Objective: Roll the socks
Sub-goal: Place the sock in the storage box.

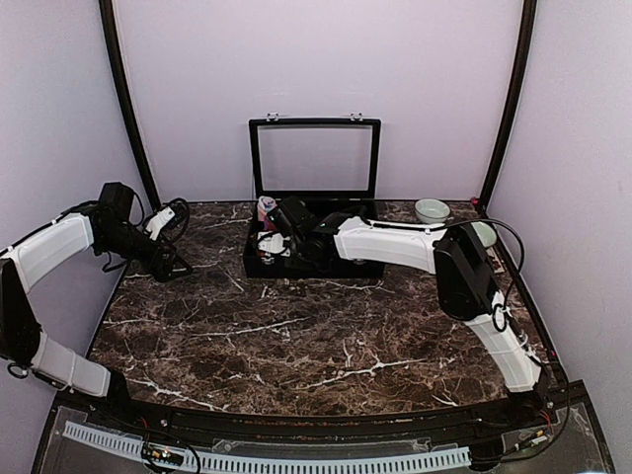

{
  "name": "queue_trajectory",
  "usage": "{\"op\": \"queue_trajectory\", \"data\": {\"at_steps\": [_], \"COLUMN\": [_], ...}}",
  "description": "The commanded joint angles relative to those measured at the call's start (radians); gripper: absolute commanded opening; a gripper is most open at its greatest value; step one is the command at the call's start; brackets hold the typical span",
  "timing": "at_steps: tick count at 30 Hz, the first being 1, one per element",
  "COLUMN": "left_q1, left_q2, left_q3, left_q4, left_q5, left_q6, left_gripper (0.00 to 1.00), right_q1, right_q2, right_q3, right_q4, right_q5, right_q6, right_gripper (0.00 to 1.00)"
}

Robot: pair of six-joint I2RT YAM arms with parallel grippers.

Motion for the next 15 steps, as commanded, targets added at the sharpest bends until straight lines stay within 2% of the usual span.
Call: {"op": "queue_trajectory", "data": {"at_steps": [1,7,11,12,13,15], "left_q1": [0.003,0.004,0.004,0.003,0.004,0.003], "left_q2": [-0.03,-0.031,-0.034,-0.035,-0.038,-0.042], "left_q3": [-0.016,-0.006,-0.001,0.0,0.001,0.003], "left_q4": [0.008,0.011,0.007,0.005,0.003,0.003], "left_q5": [-0.01,-0.008,-0.009,-0.01,-0.012,-0.017], "left_q6": [0.018,0.016,0.012,0.014,0.015,0.017], "left_gripper": [0.99,0.99,0.99,0.99,0.99,0.99], "right_q1": [0.015,0.024,0.026,0.026,0.025,0.021], "right_q2": [-0.048,-0.155,-0.182,-0.19,-0.201,-0.229], "right_q3": [-0.023,-0.135,-0.155,-0.164,-0.173,-0.185], "right_q4": [-0.011,-0.005,-0.057,-0.059,-0.058,-0.048], "right_q5": [-0.027,-0.013,0.007,0.014,0.019,0.018], "right_q6": [0.019,-0.014,0.004,0.014,0.022,0.048], "right_gripper": [0.44,0.56,0.75,0.95,0.99,1.0]}}
